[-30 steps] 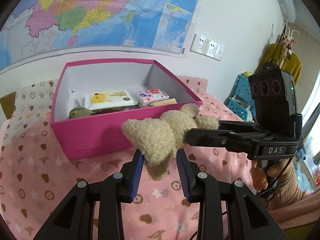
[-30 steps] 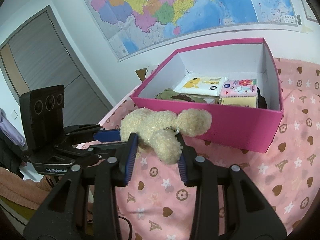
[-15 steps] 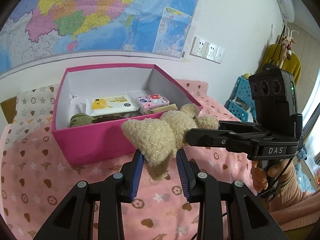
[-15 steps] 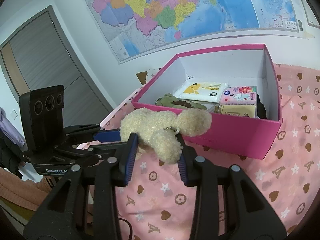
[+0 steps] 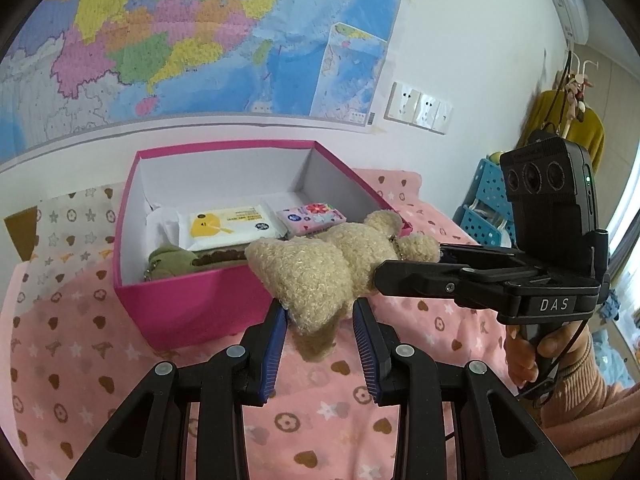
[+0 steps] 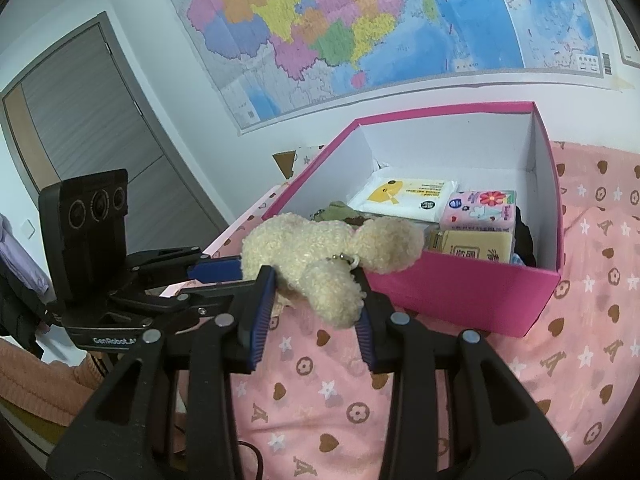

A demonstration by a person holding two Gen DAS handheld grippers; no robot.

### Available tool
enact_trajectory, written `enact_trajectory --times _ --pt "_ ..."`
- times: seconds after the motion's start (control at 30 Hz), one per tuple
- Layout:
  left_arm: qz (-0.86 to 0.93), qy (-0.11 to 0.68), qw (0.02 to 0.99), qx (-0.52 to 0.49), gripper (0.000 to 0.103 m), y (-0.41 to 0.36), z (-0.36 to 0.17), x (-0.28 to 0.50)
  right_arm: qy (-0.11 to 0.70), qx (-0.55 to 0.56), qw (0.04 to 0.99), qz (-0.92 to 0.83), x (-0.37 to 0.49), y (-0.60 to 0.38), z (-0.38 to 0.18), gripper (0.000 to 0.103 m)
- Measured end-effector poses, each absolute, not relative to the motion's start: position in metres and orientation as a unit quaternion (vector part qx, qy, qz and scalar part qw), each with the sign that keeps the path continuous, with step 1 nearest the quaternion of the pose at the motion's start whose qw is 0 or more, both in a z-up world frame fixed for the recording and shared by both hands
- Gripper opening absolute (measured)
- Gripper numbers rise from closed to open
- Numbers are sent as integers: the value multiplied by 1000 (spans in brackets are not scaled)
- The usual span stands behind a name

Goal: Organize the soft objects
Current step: 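Carry the plush bear over the magenta box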

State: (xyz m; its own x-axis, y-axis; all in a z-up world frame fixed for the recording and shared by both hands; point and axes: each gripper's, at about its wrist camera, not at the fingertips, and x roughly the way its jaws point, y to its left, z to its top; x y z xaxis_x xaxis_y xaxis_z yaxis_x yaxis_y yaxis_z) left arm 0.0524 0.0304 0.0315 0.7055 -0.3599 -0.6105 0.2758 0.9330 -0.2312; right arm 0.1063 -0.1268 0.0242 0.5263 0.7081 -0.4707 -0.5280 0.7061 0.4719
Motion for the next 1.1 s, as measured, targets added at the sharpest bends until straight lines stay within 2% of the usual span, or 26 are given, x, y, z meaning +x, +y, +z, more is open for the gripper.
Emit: enact_trajectory --times 1.1 --pt "-158 331 929 -53 33 41 36 80 315 136 868 359 137 -125 34 40"
